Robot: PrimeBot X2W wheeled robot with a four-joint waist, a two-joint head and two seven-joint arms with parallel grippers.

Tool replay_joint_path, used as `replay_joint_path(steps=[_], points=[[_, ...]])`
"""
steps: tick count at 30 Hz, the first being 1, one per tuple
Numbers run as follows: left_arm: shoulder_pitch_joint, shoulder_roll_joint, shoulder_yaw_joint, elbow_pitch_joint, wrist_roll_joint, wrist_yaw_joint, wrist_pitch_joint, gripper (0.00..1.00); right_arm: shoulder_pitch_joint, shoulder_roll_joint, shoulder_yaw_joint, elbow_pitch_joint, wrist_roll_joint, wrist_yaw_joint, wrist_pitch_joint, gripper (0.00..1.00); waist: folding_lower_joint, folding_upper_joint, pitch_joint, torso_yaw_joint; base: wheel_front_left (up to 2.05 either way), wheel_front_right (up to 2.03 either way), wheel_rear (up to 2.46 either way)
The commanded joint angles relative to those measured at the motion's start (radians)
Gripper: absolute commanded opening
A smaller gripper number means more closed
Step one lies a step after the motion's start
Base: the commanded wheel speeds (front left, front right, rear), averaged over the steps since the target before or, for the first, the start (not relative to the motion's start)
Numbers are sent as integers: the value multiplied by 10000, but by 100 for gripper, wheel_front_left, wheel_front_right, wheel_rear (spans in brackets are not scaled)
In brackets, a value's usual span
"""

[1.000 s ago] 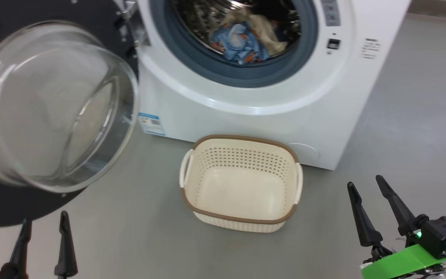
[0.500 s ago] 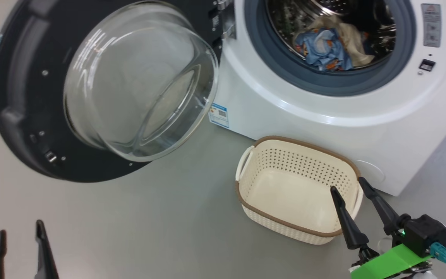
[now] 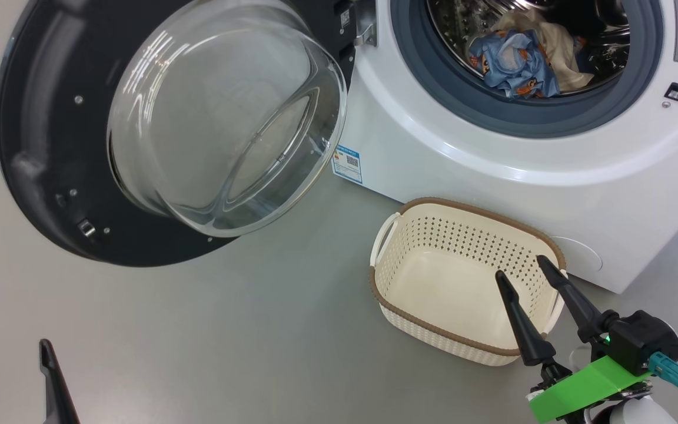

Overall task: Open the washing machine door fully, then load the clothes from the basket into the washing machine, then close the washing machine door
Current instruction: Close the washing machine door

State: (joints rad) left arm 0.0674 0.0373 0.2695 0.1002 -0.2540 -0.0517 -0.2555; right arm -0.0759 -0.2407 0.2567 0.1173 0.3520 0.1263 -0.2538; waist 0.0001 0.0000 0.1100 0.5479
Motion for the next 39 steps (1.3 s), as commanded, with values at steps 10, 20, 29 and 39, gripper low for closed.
replay_joint_path(steps=[10,20,29,39], points=[[-720,130,476,-212,-459,-346,-63,0,-105,-89,-66,-304,-24,44,-80,100,-1,0,140,-13,0,0,0],[-3302,1885,1083,56,-3335,-781,185,0,35,-75,-319,-416,-122,44,-80,100,-1,0,335,-28,0,0,0],[-6519,4705,107,2507,-7584,-788,2302,0,227,-61,-556,-601,-235,44,-80,100,-1,0,558,-82,0,0,0],[-9098,6094,-1121,5519,-9610,-789,5636,0,180,-198,-547,-709,-325,44,-80,100,-1,0,986,-321,0,0,0]])
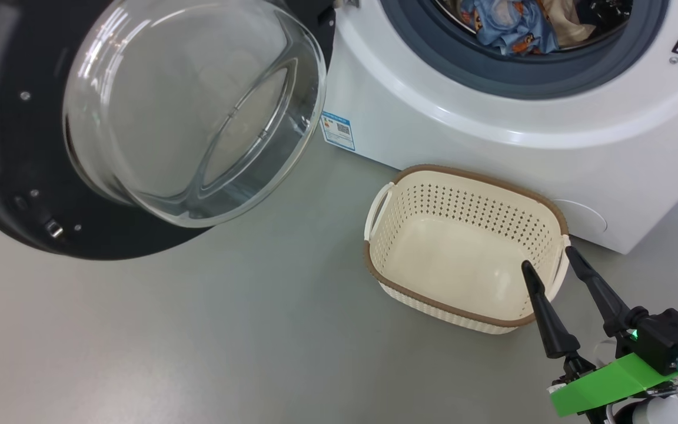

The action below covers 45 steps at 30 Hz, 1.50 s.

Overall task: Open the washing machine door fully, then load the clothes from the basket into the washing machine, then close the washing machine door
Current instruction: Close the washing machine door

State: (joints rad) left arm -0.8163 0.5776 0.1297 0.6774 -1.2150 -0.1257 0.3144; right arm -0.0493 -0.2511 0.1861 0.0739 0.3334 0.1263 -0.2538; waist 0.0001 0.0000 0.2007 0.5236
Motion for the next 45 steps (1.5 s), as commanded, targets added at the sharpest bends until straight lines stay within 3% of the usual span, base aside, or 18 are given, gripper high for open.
replay_joint_path(steps=[1,5,10,24,30,36,45], points=[[-457,827,158,-49,-167,-49,364,0,-110,-116,181,-281,-143,44,-80,100,-1,0,139,-111,0,0,0],[-1050,1282,-230,703,-639,-49,1783,0,-268,-248,342,-238,-155,44,-80,100,-1,0,360,-241,0,0,0],[-1607,1500,-580,1477,-828,-49,2573,0,-498,-379,465,-211,-165,44,-80,100,-1,0,567,-325,0,0,0],[-1719,1686,-1110,2200,-1232,-49,2919,0,-700,-599,515,-244,-195,44,-80,100,-1,0,1040,-483,0,0,0],[-1356,1648,-1360,1885,-1728,-49,3570,0,-731,-524,495,-188,-192,44,-80,100,-1,0,942,-526,0,0,0],[-821,1686,-1765,1027,-2245,-50,4740,0,-646,-474,451,-172,-165,44,-80,100,-1,0,728,-570,0,0,0],[-95,1747,-1952,-364,-2876,-50,5601,0,-556,-381,360,-200,-148,44,-80,100,-1,0,471,-684,0,0,0]])
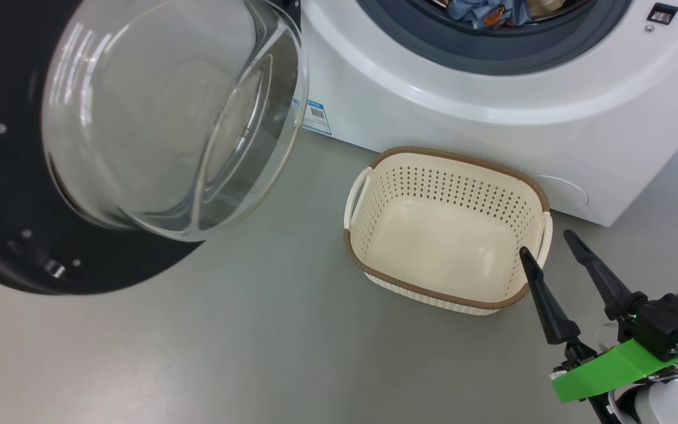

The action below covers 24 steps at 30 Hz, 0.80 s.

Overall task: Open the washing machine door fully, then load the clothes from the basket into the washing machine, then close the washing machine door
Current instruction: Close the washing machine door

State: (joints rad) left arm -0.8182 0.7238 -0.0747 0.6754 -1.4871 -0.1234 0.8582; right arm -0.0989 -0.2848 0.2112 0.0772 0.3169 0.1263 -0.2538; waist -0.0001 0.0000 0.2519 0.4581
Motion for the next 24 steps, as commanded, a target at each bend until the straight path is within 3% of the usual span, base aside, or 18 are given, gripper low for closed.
replay_joint_path(steps=[1,13,24], points=[[23,281,46,-566,-229,-73,296,0,-21,-32,77,-233,23,44,-80,100,1,0,-106,-38,0,0,0],[978,267,-132,-2847,-899,-73,1271,0,278,177,-278,-280,34,44,-80,100,1,0,-624,-332,0,0,0],[1513,53,-409,-4561,-1005,-73,1815,0,629,403,-642,-382,-3,44,-80,100,1,0,-1028,-1025,0,0,0]])
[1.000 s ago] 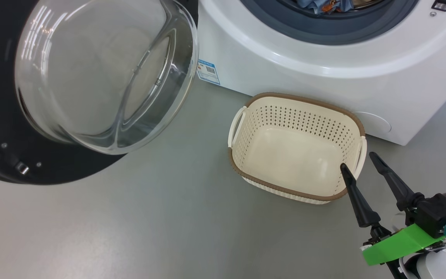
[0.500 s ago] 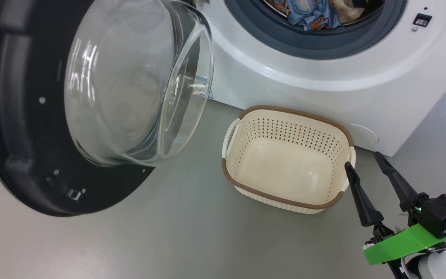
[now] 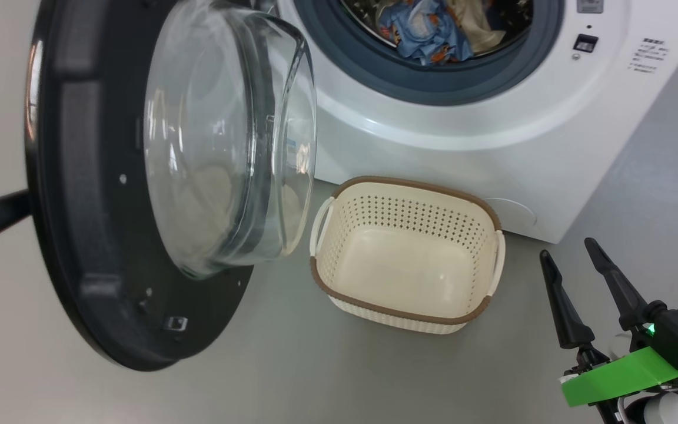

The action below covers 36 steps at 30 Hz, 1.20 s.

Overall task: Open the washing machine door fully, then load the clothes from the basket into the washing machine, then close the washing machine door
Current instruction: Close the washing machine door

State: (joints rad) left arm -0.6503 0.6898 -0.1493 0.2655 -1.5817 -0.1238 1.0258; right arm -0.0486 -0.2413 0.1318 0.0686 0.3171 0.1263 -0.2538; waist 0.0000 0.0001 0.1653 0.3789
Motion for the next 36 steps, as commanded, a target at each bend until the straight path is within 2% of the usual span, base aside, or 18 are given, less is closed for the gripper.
replay_joint_path(steps=[1,8,18,30,36], points=[[-154,357,311,-570,-71,-69,177,0,152,-8,134,-307,-6,44,-80,100,0,-1,-198,-320,0,0,0],[-114,80,87,-1115,-11,-69,316,0,309,173,-7,-366,-21,44,-80,100,0,-1,-487,-1065,0,0,0],[-98,-204,-130,-1118,280,-69,59,0,512,394,-131,-450,-11,44,-80,100,0,-1,-705,-2297,0,0,0],[-381,-554,-247,-968,822,-69,-999,0,623,638,-248,-502,-25,44,-80,100,0,-1,-735,-3807,0,0,0],[-482,-540,-314,-841,1203,-69,-1708,0,597,755,-266,-520,-21,44,-80,100,0,-1,-682,-4488,0,0,0]])
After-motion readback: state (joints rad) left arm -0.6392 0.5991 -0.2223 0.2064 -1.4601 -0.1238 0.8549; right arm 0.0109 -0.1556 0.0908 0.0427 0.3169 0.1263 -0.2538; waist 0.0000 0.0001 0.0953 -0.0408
